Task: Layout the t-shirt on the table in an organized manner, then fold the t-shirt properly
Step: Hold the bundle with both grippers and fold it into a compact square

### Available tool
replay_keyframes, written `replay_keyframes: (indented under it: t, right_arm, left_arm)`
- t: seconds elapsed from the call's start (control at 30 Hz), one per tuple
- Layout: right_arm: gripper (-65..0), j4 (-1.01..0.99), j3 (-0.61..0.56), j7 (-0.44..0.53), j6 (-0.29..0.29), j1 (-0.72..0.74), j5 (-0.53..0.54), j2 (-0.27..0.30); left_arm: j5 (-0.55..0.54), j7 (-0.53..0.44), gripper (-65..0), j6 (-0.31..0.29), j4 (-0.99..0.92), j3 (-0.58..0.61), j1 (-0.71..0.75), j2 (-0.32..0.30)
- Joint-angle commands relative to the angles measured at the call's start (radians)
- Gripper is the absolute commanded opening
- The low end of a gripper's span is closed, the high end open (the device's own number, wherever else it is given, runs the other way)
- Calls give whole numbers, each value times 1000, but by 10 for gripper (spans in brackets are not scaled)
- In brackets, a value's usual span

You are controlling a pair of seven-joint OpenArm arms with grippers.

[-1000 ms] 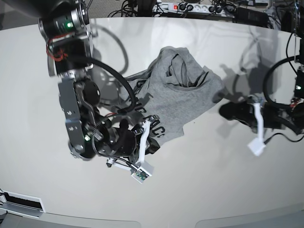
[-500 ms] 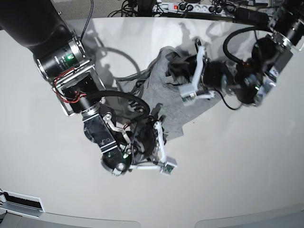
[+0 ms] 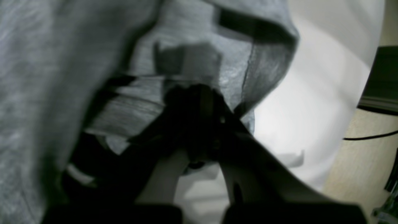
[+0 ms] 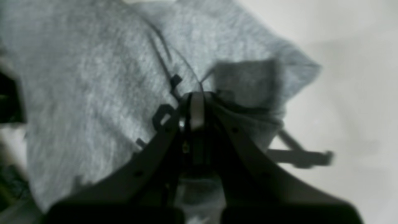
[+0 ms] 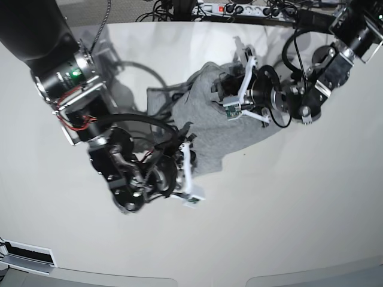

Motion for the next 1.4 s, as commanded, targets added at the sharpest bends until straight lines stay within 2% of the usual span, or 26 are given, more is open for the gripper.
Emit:
replay_keyframes:
  t: [0.0,0.1,0.2,0.27,0.33,0.47,0.57,0.67,0.73,0.83,0.87,0.9,1.0,1.1,1.23,1.37]
  right_arm:
    - [-650,15,3,-19,6,21,68,8]
    - [-650,16,4,-93,6,7,241,43]
    - [-650,42,20,-143,6,-6,376,74]
    - [-650,78,45,-158,6,-25,443,90]
    - [-650,130,89,-169,6,-57,462,95]
    - [-650,223,219,-151,6,-119,407,95]
    - [-650,233,331,-54,6,-154,249,95]
    - [-650,232,437,84,6,-210,71,92]
    - [-650,232,484,173,6,-254,-17,89]
    - [-650,232,499,251,6,-306,-74,89]
    - [-650,232,499,259,6,-319,-83,86]
    - [-650,232,499,257,6,-331,-82,81]
    - [-650,232,499,257,6,-356,-79,56]
    - [-650,232,499,251,6,-379,-82,20]
    - [-650,232,499,177,6,-408,-68,-10]
    - [-650,233,499,106,6,-460,48,-14]
  left_arm:
    - [95,34,-650,48,-48,-7,-24,-16]
    - [135,-30,-650,94,-153,-7,-69,-40]
    - [141,-55,-650,154,-192,-8,-120,-70]
    - [141,-76,-650,190,-192,-8,-152,-87]
    - [141,-97,-650,212,-192,-8,-185,-98]
    - [133,-69,-650,215,-185,-9,-253,-102]
    - [67,-32,-650,216,-161,-47,-281,-103]
    - [-39,-16,-650,198,-125,-146,-280,-105]
    - [-130,-7,-650,131,-117,-233,-280,-105]
    - [-283,-7,-650,0,-117,-371,-280,-104]
    - [-348,-6,-650,-32,-117,-416,-280,-105]
    - [-421,6,-650,-32,-117,-459,-280,-105]
    - [-639,139,-650,-32,-118,-569,-279,-105]
    - [-772,251,-650,-32,-118,-647,-253,-105]
    - [-796,280,-650,-32,-118,-690,-200,-105]
    - [-798,278,-650,-32,-118,-690,-134,-105]
